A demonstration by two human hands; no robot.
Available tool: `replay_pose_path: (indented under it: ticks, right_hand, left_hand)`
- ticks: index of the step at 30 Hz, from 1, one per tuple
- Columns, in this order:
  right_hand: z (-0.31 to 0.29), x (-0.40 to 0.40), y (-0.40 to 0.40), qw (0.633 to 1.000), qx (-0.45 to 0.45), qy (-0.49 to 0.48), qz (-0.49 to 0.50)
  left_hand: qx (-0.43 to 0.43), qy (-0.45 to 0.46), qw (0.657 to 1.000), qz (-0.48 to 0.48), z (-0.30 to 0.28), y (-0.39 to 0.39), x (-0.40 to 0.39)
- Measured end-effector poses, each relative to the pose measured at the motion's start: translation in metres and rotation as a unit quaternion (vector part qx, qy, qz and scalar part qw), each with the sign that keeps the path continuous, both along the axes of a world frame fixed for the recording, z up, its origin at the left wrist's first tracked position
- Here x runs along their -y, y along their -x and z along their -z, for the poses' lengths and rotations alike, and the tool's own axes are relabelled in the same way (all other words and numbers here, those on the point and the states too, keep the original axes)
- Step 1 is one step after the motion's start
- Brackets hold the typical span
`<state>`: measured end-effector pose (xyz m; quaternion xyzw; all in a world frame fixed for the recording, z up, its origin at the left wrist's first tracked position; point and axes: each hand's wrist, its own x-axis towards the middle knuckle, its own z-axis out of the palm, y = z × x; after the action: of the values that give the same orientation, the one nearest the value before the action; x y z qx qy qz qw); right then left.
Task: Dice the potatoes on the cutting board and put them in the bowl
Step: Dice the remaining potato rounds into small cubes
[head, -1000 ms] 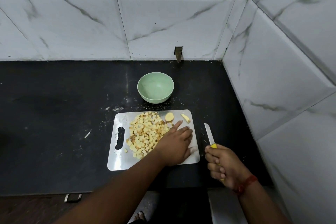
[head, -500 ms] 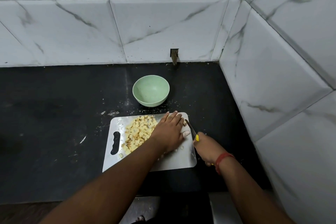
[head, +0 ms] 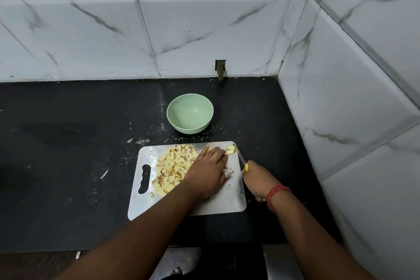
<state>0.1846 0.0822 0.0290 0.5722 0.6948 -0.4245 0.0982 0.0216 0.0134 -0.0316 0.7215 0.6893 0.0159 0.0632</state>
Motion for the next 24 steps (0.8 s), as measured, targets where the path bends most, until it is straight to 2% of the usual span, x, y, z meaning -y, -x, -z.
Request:
replay_pose_path:
  ticks: [6, 12, 18, 24]
  right_hand:
    - [-0.006, 0.007, -0.006, 0.999, -0.029, -0.012, 0.007]
    - [0.003, 0.026, -0.013, 0.998, 0.01, -0.054, -0.044]
    - [0.008, 0.032, -0.01, 0.996, 0.055, -0.052, -0.056]
    - [0.015, 0.032, -0.001, 0.992, 0.065, -0.067, -0.084]
  left_hand:
    - [0.002, -0.032, 0.999, 0.031, 0.003, 0.009, 0.001]
    - [0.012, -0.03, 0.996, 0.081, 0.004, 0.02, 0.006]
    - [0.051, -0.02, 0.997, 0.049, 0.009, 0.015, 0.013]
    - [0.021, -0.01, 0.999, 0.04, 0.009, 0.012, 0.014]
